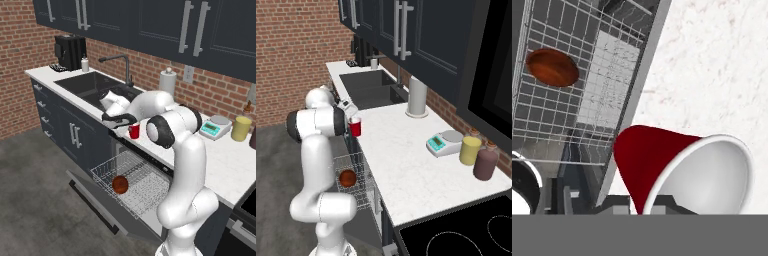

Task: Pick up the cup and bowl from the counter, place them in the dishwasher, and close the dishwasher door.

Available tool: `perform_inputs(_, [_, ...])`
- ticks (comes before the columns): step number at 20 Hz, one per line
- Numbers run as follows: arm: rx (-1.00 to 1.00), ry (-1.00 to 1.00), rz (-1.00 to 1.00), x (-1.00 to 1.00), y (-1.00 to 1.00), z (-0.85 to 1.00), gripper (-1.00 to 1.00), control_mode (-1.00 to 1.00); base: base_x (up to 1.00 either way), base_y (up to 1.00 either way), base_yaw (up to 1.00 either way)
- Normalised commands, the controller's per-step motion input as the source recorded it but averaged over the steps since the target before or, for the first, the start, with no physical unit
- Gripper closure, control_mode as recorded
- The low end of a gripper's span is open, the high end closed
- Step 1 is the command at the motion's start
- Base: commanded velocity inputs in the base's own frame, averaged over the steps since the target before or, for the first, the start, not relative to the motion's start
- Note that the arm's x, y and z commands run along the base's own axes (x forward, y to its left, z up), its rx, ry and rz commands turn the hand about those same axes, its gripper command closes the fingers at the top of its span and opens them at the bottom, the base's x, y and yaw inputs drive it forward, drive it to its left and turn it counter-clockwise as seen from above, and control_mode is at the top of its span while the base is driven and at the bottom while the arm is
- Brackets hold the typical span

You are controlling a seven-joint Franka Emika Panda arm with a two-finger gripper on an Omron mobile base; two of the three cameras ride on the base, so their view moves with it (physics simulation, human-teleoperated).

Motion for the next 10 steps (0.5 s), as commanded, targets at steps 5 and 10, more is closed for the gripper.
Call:
perform_inputs(5, [0.01, 0.06, 0.00, -1.00, 0.03, -0.22, 1.00, -1.00, 0.00, 0.00, 0.00])
perform_inputs(10, [-0.01, 0.22, 0.00, -1.00, 0.19, -0.69, 1.00, -1.00, 0.00, 0.00, 0.00])
